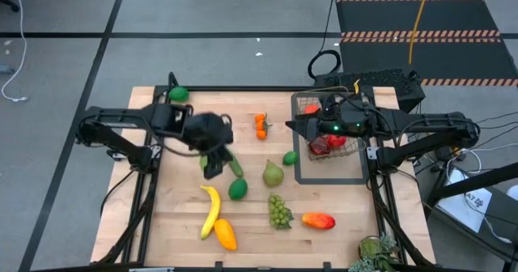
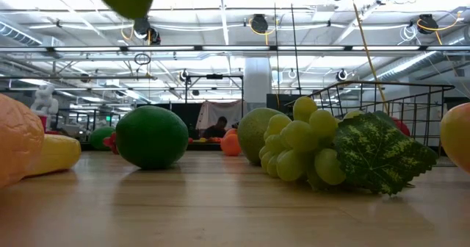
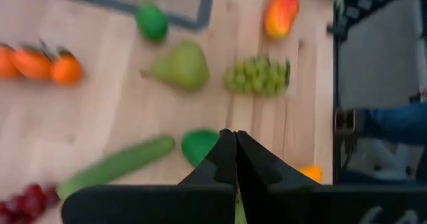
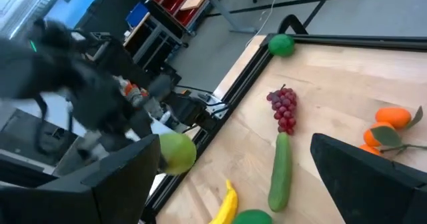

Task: Build produce basket
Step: Put the left green pear into the wire basket

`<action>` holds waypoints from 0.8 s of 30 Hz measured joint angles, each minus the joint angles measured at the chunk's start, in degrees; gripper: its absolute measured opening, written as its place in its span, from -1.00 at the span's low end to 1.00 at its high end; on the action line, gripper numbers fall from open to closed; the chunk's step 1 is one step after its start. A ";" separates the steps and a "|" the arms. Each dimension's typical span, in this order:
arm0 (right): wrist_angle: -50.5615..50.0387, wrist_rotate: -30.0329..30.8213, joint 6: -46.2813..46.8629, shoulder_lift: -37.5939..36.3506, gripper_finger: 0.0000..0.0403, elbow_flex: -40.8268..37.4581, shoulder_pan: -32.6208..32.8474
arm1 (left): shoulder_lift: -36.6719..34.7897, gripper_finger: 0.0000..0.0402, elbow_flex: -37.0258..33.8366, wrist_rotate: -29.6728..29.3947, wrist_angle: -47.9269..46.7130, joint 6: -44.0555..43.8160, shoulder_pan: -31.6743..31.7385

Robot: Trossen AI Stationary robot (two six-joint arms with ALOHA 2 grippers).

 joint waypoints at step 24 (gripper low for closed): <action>-13.27 -8.97 -21.10 -7.40 0.89 -0.01 -6.76 | 0.13 -1.00 10.68 0.50 31.77 -9.39 18.30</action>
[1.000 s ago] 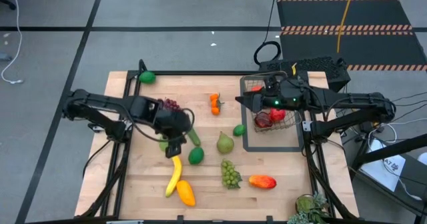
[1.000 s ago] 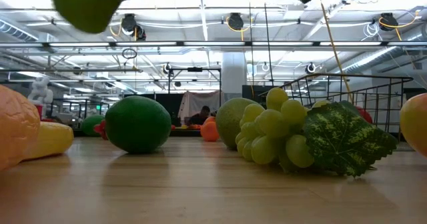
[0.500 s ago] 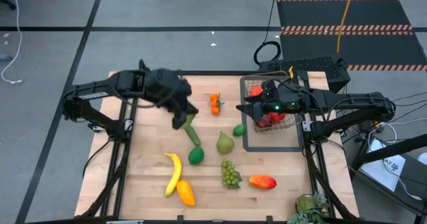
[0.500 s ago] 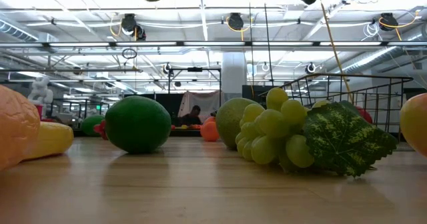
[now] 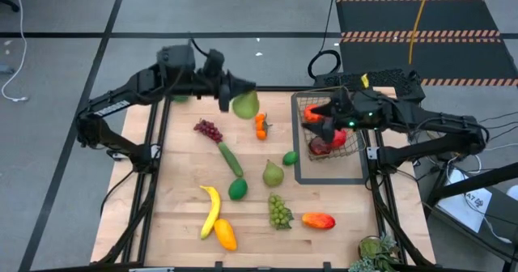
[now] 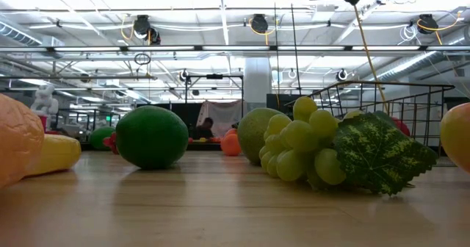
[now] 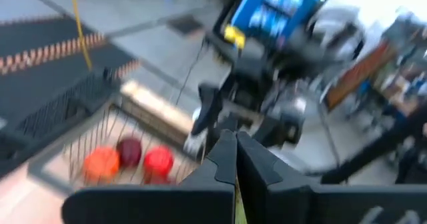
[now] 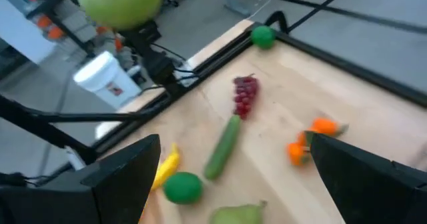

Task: Build produce basket
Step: Put the left green pear into the wire basket

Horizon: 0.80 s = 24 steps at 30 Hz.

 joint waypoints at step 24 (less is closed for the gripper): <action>-3.55 1.54 -22.65 -9.17 0.89 0.00 -9.61 | 2.01 -1.00 -0.02 -9.18 38.30 -6.73 6.40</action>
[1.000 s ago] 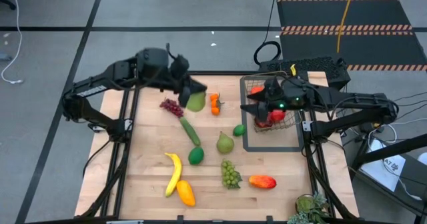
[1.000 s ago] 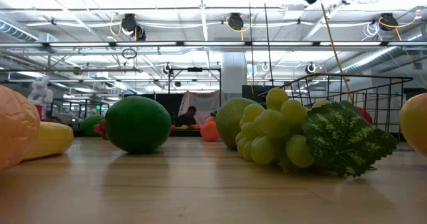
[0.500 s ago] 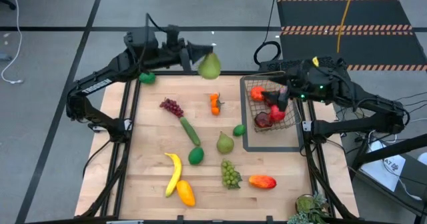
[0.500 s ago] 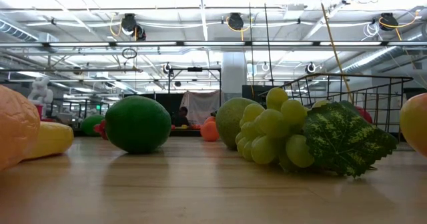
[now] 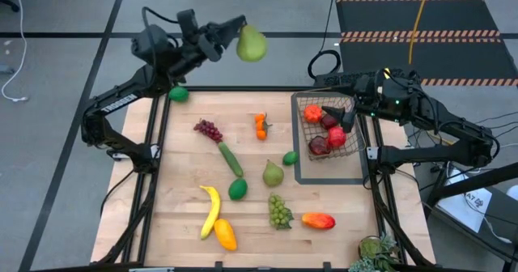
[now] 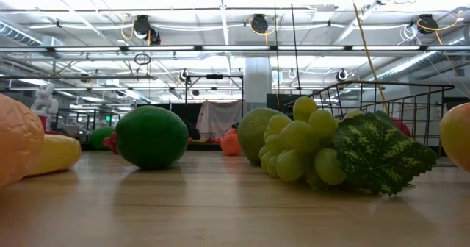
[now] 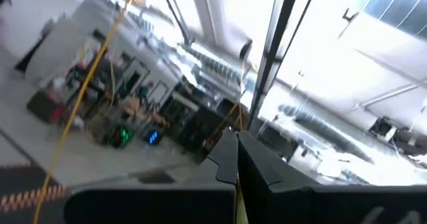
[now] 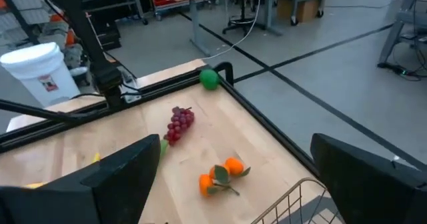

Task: Build produce basket
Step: Put the left green pear into the wire basket

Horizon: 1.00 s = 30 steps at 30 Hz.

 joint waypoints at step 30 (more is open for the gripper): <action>12.64 1.62 31.19 6.59 0.89 0.00 0.28 | -0.43 -1.00 0.00 30.63 12.71 29.11 3.37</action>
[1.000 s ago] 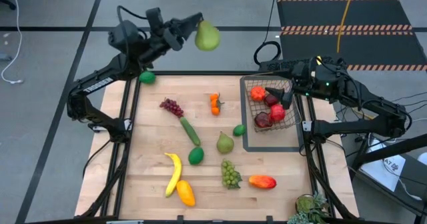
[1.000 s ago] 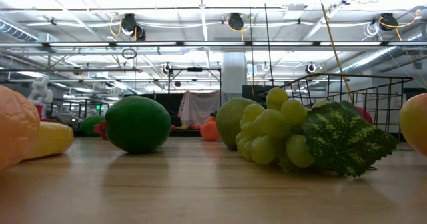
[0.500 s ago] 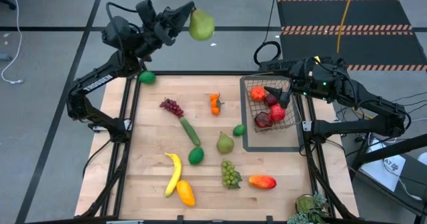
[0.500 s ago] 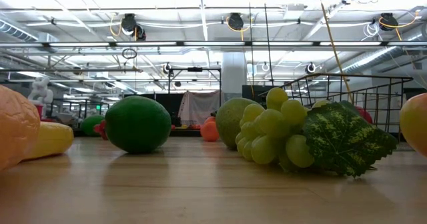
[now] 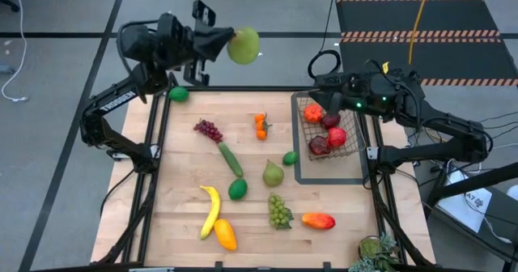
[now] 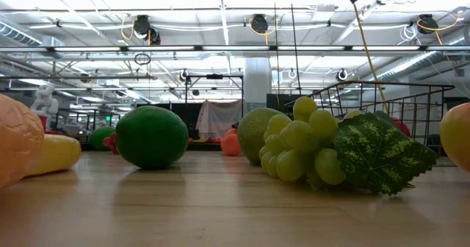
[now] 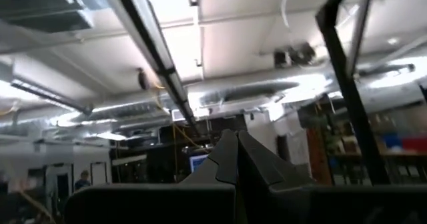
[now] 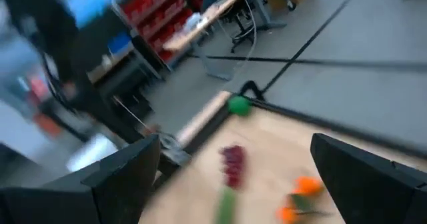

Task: Build produce basket
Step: Put the left green pear into the wire basket

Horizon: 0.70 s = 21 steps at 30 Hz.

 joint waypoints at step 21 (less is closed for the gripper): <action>16.70 7.14 20.95 12.37 0.89 0.02 11.48 | -2.06 -1.00 -0.02 12.33 -0.24 22.79 -0.15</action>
